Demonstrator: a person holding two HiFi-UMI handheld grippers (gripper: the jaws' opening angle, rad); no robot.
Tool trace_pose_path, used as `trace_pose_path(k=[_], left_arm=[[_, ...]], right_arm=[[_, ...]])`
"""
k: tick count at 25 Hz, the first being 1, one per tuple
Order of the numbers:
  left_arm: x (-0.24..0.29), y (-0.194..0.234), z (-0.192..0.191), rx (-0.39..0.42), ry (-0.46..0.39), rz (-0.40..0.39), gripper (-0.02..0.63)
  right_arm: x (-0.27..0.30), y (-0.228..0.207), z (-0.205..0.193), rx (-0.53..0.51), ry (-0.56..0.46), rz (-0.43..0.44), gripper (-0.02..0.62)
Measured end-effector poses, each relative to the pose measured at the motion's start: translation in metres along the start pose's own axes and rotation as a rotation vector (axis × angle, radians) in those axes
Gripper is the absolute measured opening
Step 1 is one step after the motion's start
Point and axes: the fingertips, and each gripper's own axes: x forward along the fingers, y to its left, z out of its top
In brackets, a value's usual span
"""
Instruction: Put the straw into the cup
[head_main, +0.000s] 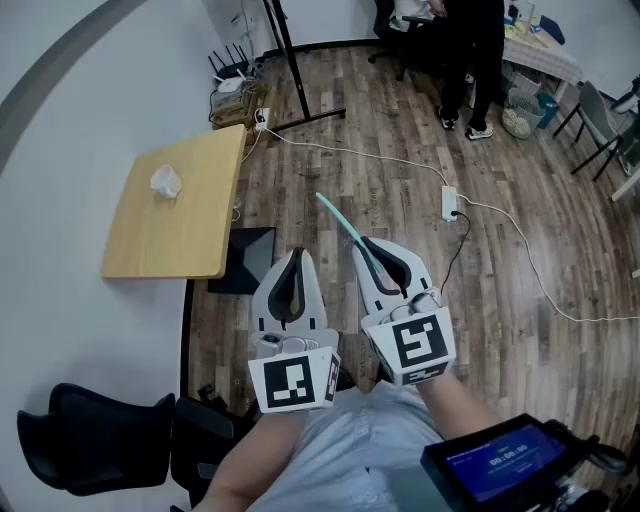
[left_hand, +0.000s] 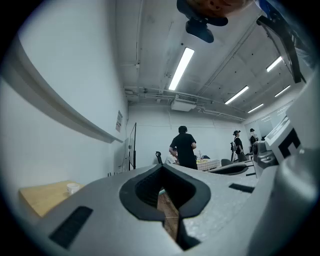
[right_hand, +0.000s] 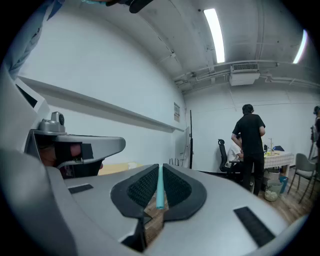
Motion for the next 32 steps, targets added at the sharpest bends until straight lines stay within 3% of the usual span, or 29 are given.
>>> trace_pose_path(k=[14, 21, 27, 32], left_arm=[[-0.01, -0.004, -0.006, 0.01, -0.03, 0.045, -0.003], [0.032, -0.031, -0.012, 0.014, 0.014, 0.107, -0.003], [0.058, -0.003, -0.035, -0.01, 0.037, 0.128, -0.003], [0.106, 0.036, -0.05, -0.018, 0.069, 0.124, -0.003]], right_arm=[[-0.009, 0.007, 0.001, -0.004, -0.049, 0.06, 0.025], [0.004, -0.047, 0.003, 0.02, -0.045, 0.124, 0.025], [0.038, -0.047, -0.013, 0.025, -0.015, 0.147, 0.025], [0.101, -0.046, -0.017, 0.055, 0.0, 0.174, 0.025]])
